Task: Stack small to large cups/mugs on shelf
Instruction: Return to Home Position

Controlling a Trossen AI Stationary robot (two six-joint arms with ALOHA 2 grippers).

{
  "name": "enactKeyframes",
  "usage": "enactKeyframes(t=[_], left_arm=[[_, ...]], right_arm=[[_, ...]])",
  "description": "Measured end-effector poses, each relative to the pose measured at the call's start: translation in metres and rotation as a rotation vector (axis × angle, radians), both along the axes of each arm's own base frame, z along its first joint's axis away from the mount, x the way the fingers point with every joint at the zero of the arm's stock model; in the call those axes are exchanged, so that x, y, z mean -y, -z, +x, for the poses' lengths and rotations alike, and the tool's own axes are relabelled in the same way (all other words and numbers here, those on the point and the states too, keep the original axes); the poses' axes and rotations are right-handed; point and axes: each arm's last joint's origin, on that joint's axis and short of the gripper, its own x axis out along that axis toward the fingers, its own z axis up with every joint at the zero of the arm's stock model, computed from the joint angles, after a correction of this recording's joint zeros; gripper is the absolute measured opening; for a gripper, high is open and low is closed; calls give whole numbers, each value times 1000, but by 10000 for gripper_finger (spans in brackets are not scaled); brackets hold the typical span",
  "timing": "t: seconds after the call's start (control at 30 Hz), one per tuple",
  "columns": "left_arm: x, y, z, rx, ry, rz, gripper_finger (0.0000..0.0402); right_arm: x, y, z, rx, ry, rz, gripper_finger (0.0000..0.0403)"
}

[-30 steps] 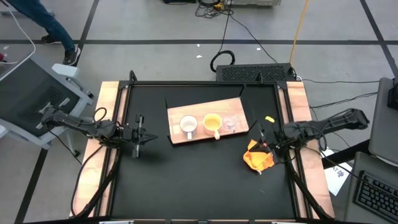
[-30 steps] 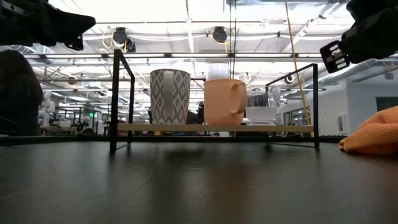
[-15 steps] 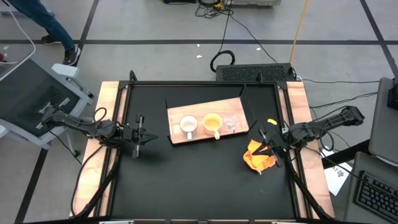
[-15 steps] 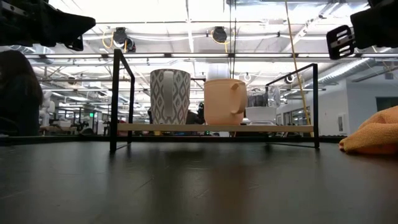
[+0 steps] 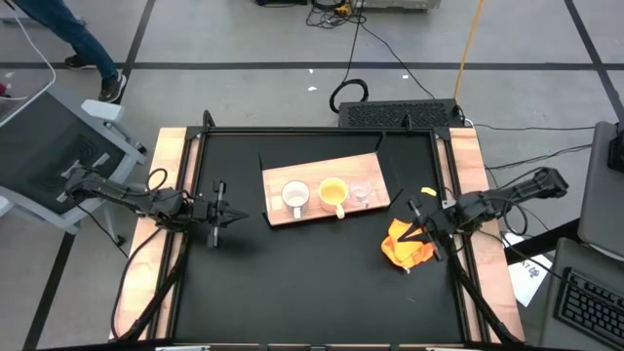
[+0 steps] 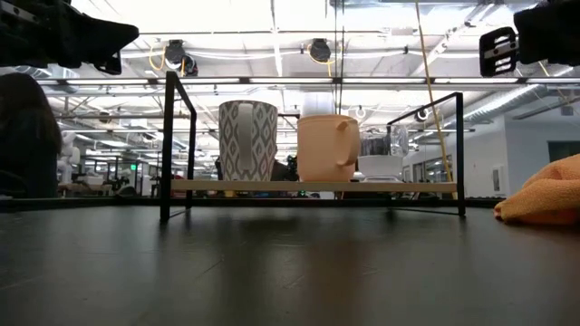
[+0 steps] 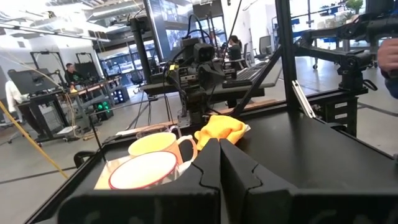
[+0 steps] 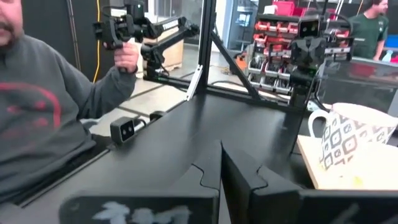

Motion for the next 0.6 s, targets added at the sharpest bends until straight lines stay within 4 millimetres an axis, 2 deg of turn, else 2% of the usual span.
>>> enactKeyframes(t=[0.17,0.43,0.6], left_arm=[[0,0,0,-4,0,4,0],[0,1,0,-4,0,6,1],[0,1,0,-4,0,5,1]], right_arm=[[2,0,-5,6,-1,-8,0],[4,11,-11,-124,4,17,0],[4,12,-13,-131,-2,33,0]])
